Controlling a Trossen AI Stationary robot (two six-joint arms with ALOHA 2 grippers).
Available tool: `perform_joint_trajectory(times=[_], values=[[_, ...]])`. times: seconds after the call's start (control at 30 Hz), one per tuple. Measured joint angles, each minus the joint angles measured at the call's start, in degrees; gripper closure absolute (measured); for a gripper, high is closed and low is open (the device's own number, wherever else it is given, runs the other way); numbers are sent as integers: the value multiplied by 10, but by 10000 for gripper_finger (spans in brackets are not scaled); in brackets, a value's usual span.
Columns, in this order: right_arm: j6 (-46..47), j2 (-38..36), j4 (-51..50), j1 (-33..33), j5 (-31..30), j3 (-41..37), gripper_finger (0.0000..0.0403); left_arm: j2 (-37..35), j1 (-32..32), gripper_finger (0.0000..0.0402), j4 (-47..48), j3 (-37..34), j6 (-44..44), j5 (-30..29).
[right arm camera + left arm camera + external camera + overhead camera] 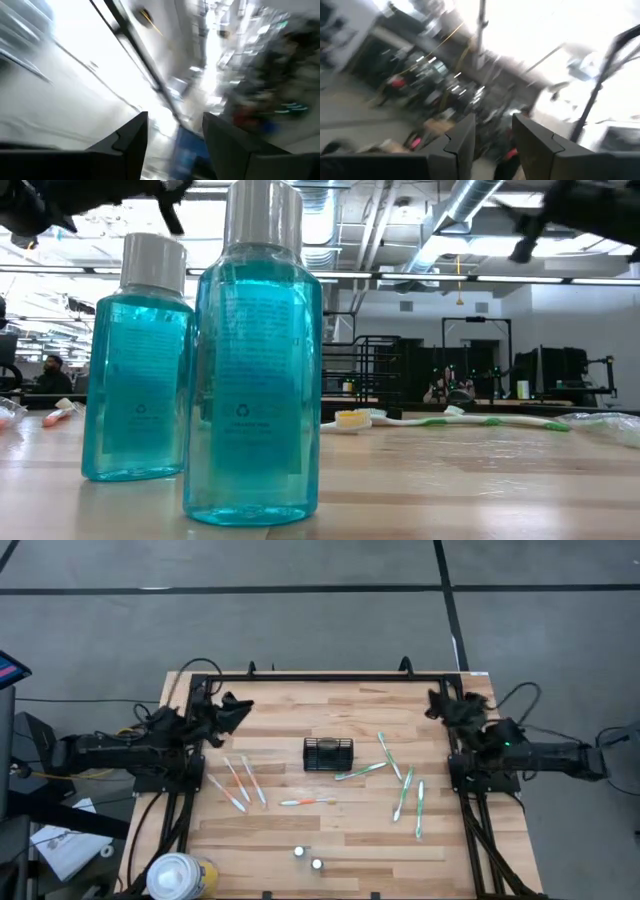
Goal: Pick & Place toothbrushing station
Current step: Put the green toothbrush into the wire organizer
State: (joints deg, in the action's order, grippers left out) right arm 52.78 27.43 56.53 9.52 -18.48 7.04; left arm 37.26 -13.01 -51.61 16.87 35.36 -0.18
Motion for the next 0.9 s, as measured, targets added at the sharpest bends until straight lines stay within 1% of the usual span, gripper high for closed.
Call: perform_joint_trajectory(times=[0.1,0.17,0.23,0.3,0.33,0.4,0.43,0.47,0.53,0.6,0.63,0.67,0.7,0.77,0.83,0.9], values=[[-91,77,-64,0,-8,83,238,0,-6,275,-45,43,27,42],[-169,123,-108,0,-8,150,245,-1,-6,275,-20,97,26,79],[-235,178,-151,4,-10,225,252,5,-6,275,77,160,8,109],[-266,238,-213,16,-7,315,259,10,-6,276,267,226,-35,106],[-277,256,-279,21,-4,356,262,19,-6,279,378,263,-66,91],[-305,294,-427,35,-7,454,266,41,-6,286,575,337,-131,26],[-321,314,-505,44,-12,511,267,53,-6,290,656,364,-159,-7],[-335,326,-600,53,-16,562,267,67,-6,294,714,389,-182,-35],[-349,359,-792,71,-28,661,267,89,-6,299,760,424,-221,-68],[-347,401,-928,86,-52,749,265,102,-10,301,788,444,-244,-98],[-336,417,-1017,90,-69,784,264,110,-15,300,804,453,-251,-111],[-330,437,-1085,98,-81,819,263,119,-22,297,828,461,-259,-126],[-324,455,-1126,104,-89,851,262,127,-31,293,860,469,-261,-143],[-306,481,-1234,117,-87,883,261,141,-47,280,924,477,-262,-182],[-301,507,-1280,120,-75,891,261,153,-63,266,968,477,-262,-212],[-284,532,-1328,115,-63,882,261,165,-76,251,1002,476,-261,-222]])
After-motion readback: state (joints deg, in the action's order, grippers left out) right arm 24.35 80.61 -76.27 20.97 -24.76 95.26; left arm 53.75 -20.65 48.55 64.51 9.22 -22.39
